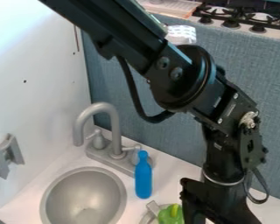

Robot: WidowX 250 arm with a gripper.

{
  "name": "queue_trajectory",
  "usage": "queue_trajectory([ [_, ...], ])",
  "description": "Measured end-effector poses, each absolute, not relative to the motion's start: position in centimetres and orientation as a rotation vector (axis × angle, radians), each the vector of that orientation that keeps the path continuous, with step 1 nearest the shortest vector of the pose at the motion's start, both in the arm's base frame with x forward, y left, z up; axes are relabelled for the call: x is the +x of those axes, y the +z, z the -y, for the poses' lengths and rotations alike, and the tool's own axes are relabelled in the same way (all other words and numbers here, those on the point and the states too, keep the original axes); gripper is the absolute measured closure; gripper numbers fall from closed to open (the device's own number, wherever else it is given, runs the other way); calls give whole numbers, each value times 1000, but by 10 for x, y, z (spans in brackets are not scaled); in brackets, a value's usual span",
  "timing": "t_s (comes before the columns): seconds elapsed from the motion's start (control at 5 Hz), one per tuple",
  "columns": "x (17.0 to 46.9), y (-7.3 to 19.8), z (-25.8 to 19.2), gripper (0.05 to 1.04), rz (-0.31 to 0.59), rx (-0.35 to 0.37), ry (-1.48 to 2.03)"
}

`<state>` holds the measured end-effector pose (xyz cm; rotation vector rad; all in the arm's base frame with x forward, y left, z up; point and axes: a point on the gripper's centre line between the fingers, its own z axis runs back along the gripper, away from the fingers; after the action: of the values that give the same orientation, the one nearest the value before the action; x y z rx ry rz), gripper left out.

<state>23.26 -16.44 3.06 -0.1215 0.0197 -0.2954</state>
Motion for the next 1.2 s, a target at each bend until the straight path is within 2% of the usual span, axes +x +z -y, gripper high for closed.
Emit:
queue_trajectory([
  [0.2,230,23,163,83,-45,-110,-296],
  [0.6,230,-14,173,83,-73,-67,-402],
  [0.8,232,-39,178,83,-142,-57,-443],
  [1.2,230,-59,176,83,-214,-40,-447],
])
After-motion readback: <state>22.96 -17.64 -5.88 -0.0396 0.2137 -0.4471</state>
